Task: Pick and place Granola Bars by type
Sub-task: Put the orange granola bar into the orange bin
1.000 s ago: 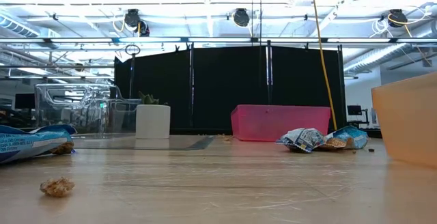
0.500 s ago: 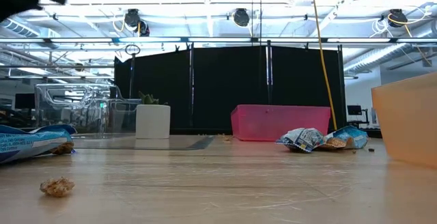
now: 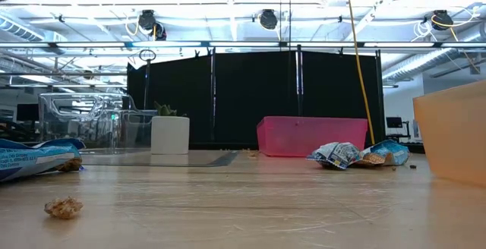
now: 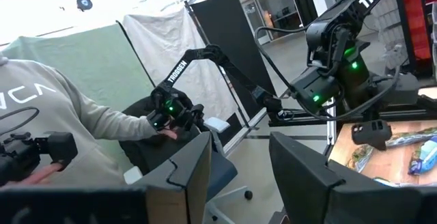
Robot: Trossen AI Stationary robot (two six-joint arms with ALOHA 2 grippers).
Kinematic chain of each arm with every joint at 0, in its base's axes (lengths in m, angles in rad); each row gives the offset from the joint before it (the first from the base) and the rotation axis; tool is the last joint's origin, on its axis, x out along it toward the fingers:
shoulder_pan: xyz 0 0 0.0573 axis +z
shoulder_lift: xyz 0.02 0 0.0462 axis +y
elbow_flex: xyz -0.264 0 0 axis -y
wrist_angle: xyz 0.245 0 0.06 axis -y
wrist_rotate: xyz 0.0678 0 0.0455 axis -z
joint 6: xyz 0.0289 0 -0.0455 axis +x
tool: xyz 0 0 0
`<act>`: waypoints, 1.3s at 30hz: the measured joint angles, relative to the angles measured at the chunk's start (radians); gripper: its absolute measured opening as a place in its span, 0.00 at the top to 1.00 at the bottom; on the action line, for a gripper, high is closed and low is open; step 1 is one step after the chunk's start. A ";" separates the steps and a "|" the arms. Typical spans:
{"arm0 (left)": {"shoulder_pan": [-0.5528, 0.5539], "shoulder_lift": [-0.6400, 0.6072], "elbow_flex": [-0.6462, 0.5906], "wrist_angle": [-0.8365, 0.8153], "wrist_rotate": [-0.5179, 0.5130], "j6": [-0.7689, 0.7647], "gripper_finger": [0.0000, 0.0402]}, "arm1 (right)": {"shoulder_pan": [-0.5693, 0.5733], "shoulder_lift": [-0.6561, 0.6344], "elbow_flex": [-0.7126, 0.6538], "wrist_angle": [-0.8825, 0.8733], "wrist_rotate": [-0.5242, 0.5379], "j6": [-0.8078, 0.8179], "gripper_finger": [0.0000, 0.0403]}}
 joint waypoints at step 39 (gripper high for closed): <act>-0.087 0.005 -0.342 0.253 0.211 -0.205 0.03 | 0.000 0.000 0.000 0.056 0.000 0.057 0.64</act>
